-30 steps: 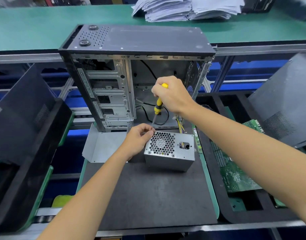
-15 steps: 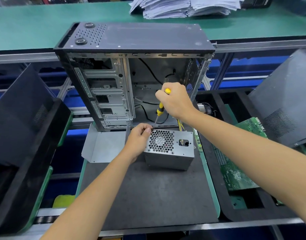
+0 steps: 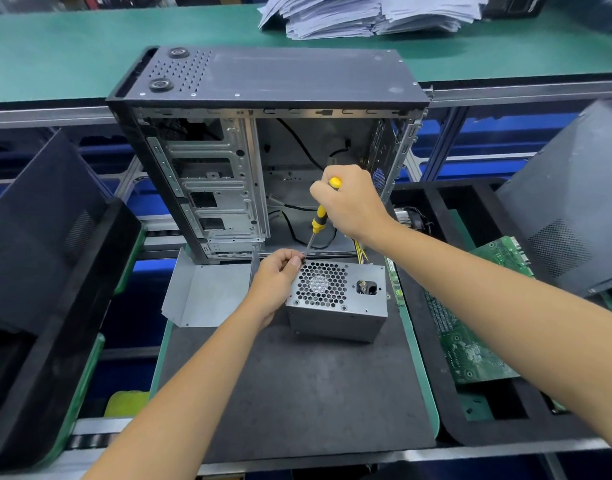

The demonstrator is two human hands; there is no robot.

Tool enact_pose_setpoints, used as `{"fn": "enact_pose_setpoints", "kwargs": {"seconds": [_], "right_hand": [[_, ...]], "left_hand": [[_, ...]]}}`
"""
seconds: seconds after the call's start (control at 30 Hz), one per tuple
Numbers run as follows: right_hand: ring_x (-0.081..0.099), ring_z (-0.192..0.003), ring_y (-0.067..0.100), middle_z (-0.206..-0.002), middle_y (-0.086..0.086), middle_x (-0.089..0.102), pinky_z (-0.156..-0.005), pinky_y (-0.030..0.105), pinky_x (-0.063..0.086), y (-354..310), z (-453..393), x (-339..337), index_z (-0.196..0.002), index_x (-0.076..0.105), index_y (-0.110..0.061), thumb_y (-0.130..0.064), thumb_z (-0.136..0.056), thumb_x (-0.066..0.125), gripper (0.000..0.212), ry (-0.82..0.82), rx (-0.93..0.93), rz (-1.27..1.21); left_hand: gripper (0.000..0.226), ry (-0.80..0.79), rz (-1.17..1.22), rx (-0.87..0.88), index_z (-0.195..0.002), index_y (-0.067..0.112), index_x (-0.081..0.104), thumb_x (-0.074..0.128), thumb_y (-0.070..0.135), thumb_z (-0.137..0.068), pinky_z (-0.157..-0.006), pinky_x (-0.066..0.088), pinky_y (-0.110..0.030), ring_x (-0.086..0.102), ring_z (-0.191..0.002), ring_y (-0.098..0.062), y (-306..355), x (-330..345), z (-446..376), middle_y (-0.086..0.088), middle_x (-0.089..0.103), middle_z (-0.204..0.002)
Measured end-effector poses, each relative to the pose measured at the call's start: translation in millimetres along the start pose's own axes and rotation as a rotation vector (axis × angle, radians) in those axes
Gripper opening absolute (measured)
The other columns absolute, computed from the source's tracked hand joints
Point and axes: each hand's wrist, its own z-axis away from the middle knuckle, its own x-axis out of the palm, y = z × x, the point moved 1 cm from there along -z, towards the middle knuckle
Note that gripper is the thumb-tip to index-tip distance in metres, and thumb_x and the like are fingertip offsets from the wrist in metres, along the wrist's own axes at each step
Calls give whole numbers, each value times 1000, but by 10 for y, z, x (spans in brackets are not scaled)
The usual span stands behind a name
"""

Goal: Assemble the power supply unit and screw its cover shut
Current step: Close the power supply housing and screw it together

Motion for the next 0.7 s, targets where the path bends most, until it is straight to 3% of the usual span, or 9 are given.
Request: {"fn": "enact_pose_setpoints", "kwargs": {"seconds": [0.2, 0.4, 0.6, 0.7], "right_hand": [[50, -33, 1, -53, 10, 37, -37, 13, 31, 10, 11, 2, -62, 44, 6, -13, -81, 53, 28, 2, -6, -12], [53, -34, 1, -53, 13, 41, -37, 12, 31, 13, 34, -19, -63, 45, 7, -11, -82, 53, 27, -6, -14, -16], [52, -34, 1, -42, -1, 38, -40, 13, 34, 29, 46, -29, -60, 46, 3, -10, -81, 53, 26, -7, -29, -13], [54, -35, 2, -44, 1, 40, -41, 13, 34, 25, 51, -22, -61, 46, 5, -10, -82, 53, 26, -6, -30, -15]], "left_hand": [[15, -7, 41, -15, -96, 22, 61, 48, 18, -100, -92, 48, -49, 60, -88, -22, -15, -3, 2, -7, 67, -94], [18, -15, 149, -40, -93, 18, 61, 46, 15, -101, -78, 52, -39, 63, -78, -19, -32, 10, -6, -2, 70, -84], [16, -28, 177, -54, -96, 17, 61, 45, 15, -101, -75, 53, -36, 64, -77, -17, -39, 8, -14, -3, 70, -85], [16, -32, 197, -55, -97, 16, 61, 46, 14, -101, -74, 53, -35, 64, -76, -17, -37, 5, -5, -3, 70, -84]]}}
